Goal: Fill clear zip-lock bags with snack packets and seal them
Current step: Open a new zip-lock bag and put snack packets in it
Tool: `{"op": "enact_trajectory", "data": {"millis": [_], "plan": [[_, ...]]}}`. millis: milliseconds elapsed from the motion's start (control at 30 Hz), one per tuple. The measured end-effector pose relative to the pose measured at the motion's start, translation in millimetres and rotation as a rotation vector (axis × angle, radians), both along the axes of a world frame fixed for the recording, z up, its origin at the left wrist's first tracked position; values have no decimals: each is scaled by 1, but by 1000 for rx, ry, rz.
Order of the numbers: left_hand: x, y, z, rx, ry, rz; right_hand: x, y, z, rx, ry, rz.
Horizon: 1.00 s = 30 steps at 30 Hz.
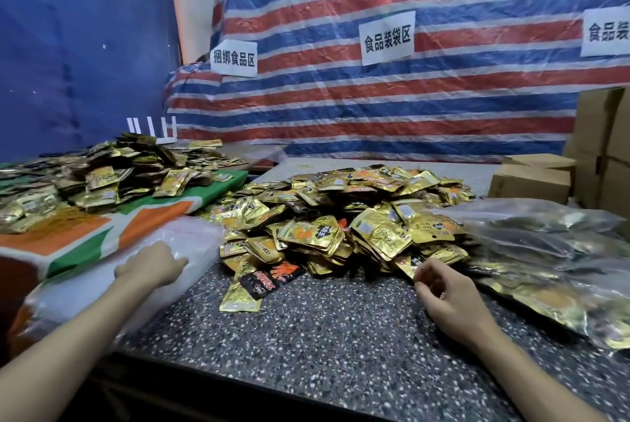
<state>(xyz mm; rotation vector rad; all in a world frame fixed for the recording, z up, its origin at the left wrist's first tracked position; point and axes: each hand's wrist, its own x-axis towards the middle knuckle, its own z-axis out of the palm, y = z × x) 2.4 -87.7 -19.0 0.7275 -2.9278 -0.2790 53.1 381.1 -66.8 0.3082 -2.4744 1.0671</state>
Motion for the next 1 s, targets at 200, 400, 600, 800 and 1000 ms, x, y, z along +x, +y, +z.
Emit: {"op": "enact_trajectory", "data": {"millis": [200,400,600,800,1000], "plan": [[2,10,22,102,380,67,-2,2,-2,-22,2,1],[23,86,47,394,723,-298,-6,3,-4,-82,15,19],[49,209,40,854,684,-746,-8,4,-4,-212,0,68],[49,305,-19,1038,482,-985,-4,5,3,-550,14,171],[45,319,-49,1168,306,-1150,-1,5,6,-511,-33,235]]}}
